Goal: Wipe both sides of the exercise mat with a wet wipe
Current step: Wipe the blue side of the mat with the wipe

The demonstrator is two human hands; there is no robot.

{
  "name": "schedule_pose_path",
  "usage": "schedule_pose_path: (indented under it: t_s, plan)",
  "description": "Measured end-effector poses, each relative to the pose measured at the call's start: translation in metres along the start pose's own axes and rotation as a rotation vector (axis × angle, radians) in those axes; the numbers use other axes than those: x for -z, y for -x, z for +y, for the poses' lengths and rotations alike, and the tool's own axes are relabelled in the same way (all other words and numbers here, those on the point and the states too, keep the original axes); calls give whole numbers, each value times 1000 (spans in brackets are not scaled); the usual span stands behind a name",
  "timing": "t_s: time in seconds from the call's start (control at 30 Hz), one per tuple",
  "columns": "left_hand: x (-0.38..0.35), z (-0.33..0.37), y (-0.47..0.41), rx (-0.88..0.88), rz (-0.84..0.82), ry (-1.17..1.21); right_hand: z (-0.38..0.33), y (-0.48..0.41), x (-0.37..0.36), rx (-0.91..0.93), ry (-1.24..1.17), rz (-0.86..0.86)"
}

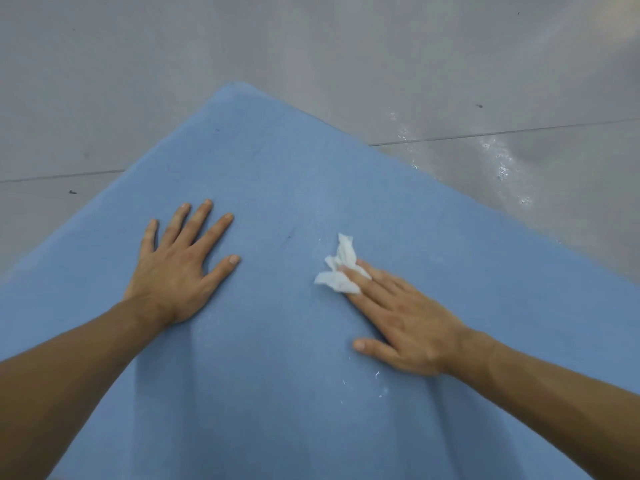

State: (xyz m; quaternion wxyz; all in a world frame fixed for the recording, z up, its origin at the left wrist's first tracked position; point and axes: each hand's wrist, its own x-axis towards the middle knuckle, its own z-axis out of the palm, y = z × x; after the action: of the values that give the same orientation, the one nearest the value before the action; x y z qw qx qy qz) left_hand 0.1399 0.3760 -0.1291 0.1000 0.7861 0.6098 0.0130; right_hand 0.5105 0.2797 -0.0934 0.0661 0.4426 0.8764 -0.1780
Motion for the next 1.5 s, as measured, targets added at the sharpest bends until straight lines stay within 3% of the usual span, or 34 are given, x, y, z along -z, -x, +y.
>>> schedule_pose_path:
  t_s: [0.2, 0.37, 0.47, 0.57, 0.67, 0.83, 0.97, 1.23, 1.37, 1.5]
  plan:
    - [-2, 4, 3, 8, -23, 52, -28, 25, -19, 109, 42, 8]
    - [-7, 24, 18, -1, -17, 58, 19, 15, -8, -308, 48, 119]
    - [-11, 36, 31, -51, -4, 48, 31, 6, -4, -409, -38, 169]
    - [-13, 44, 41, -95, 13, 34, 8, -3, -3, -351, -105, 188]
    - [-13, 49, 45, -97, -11, 31, -36, -4, -10, -148, -99, 115]
    - [-16, 55, 59, -118, -10, 1, -111, 23, -54, 150, 95, 48]
    - [-18, 61, 71, -134, -12, -6, -102, 31, -54, 62, 41, 113]
    - [-24, 70, 91, -109, -19, -14, -24, 50, -16, -426, -157, 303]
    - [-23, 74, 91, -88, -39, -11, -48, 58, -30, -320, -110, 176]
    - [-21, 79, 96, -83, -54, -8, -106, 76, -56, -48, -70, 86]
